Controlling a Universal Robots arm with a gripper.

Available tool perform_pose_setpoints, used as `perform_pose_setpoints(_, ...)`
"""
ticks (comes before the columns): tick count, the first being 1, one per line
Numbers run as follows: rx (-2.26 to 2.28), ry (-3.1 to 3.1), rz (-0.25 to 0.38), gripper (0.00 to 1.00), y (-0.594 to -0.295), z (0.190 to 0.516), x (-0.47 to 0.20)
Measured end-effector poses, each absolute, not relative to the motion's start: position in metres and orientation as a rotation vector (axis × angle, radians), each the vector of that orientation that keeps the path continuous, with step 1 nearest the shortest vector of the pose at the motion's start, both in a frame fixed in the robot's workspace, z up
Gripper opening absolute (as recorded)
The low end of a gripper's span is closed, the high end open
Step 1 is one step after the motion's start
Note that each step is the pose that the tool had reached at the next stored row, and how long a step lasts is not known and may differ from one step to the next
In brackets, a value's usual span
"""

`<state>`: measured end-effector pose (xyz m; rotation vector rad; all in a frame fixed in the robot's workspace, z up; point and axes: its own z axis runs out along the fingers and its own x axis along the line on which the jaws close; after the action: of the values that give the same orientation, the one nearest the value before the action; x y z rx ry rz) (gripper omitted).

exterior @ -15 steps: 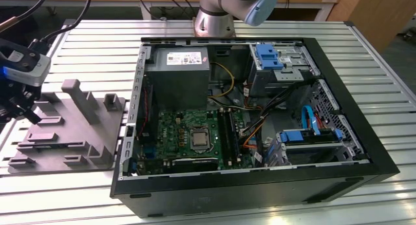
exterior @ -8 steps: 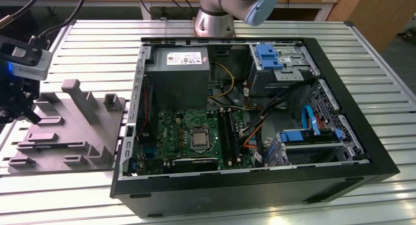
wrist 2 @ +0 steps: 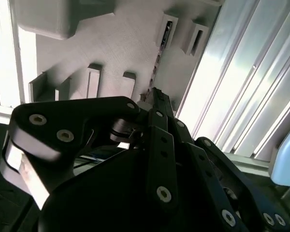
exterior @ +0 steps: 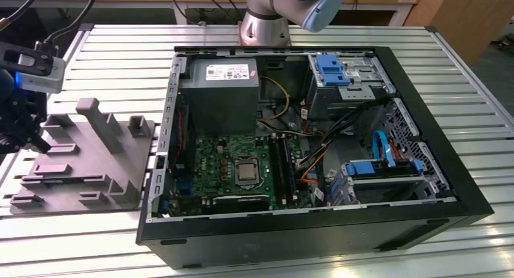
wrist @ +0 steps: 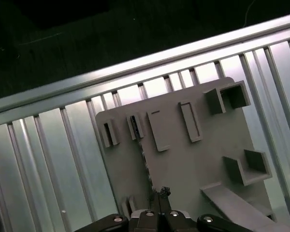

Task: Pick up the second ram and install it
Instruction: 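Pick up the second ram and move it above second insertion slot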

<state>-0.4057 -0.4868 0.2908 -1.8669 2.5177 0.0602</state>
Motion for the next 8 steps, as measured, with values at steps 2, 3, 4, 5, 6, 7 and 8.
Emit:
perform_pose_setpoints(2,-1.914,2.483,0.06,0.1,-0.4868,0.2905,-0.4057)
perform_pose_setpoints(3,-1.937,2.466,0.06,0.1,-0.4868,0.2903,-0.4057)
perform_pose_setpoints(4,-1.959,2.448,0.06,0.1,-0.4868,0.2901,-0.4057)
perform_pose_setpoints(5,-1.981,2.431,0.061,0.1,-0.4868,0.2899,-0.4057)
perform_pose_setpoints(6,-2.003,2.413,0.061,0.1,-0.4868,0.2897,-0.4057)
perform_pose_setpoints(7,-2.025,2.396,0.061,0.1,-0.4868,0.2895,-0.4057)
perform_pose_setpoints(8,-2.048,2.376,0.061,0.1,-0.4868,0.2894,-0.4057)
